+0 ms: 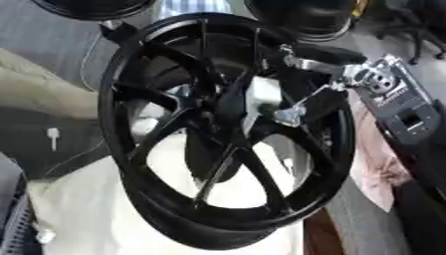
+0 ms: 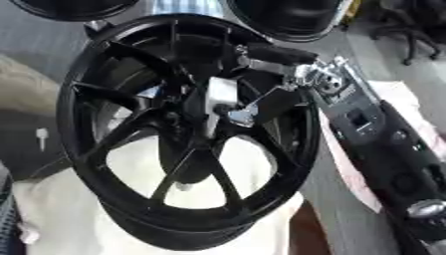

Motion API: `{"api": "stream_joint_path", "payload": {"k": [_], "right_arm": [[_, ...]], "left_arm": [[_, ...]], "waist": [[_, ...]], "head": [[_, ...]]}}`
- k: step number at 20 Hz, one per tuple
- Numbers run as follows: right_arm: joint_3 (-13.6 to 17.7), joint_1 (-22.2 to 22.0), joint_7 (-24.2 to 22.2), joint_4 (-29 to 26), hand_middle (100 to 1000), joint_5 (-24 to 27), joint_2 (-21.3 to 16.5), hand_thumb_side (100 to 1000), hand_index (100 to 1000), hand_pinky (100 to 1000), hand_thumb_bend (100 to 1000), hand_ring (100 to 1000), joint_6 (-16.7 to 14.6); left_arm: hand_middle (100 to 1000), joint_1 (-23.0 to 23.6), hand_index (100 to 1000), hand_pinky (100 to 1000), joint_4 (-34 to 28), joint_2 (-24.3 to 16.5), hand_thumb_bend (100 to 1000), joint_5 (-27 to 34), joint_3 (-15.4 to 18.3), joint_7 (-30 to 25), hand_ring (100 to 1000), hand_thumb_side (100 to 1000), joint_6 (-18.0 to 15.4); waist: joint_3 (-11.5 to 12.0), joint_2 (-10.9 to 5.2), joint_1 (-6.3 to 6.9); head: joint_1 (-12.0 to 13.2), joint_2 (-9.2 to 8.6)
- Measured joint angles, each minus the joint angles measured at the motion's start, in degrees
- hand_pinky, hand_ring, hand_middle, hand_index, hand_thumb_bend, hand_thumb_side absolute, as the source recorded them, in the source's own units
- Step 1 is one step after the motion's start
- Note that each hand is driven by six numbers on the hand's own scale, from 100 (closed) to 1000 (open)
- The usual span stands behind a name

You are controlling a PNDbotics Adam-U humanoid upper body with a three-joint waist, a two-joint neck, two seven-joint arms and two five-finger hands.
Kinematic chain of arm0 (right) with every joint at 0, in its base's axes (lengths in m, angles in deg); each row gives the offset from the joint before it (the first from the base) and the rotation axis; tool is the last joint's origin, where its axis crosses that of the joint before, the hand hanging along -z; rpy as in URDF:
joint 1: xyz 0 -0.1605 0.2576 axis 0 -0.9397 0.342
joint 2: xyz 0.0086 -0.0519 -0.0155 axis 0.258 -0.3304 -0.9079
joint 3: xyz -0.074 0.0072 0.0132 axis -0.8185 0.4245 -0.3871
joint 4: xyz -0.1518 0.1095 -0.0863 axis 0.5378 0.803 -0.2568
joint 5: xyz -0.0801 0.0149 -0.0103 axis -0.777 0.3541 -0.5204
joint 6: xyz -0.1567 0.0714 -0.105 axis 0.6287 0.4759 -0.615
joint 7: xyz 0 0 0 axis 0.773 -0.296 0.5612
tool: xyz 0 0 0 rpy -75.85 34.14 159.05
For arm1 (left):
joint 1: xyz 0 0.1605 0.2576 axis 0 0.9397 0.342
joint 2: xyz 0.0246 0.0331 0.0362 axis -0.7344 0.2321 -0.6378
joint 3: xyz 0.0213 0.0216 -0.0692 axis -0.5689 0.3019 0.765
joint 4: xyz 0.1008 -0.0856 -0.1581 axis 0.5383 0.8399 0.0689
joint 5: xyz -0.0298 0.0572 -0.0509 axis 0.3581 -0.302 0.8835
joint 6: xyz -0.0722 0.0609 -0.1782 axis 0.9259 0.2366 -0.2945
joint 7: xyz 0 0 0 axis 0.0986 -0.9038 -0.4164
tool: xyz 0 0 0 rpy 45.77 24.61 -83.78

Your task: Pull the pin out of the wheel hub.

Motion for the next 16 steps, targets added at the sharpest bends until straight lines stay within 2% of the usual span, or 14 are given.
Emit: {"api": "stream_joint_path", "payload": {"k": [3, 7, 16], "right_arm": [[0.0, 0.0, -0.4, 0.0, 366, 0.2, 0.0, 375, 744, 760, 100, 737, 0.2], [0.2, 0.0, -1.5, 0.0, 363, 1.0, 0.0, 348, 732, 692, 100, 605, 0.5], [0.6, 0.0, -3.2, -0.1, 357, 3.2, 0.0, 312, 655, 622, 100, 485, 1.0]], "left_arm": [[460, 0.0, 602, 301, 0.0, 0.0, 100, 0.0, 0.0, 0.0, 432, 752, 0.0], [460, 0.0, 601, 301, 0.0, 0.0, 100, 0.0, 0.0, 0.0, 432, 750, 0.0], [459, 0.0, 599, 301, 0.0, 0.0, 100, 0.0, 0.0, 0.0, 430, 750, 0.0]], "waist": [[0.0, 0.0, 0.06], [0.0, 0.0, 0.08], [0.0, 0.0, 0.09]], "head": [[0.0, 0.0], [0.0, 0.0], [0.0, 0.0]]}}
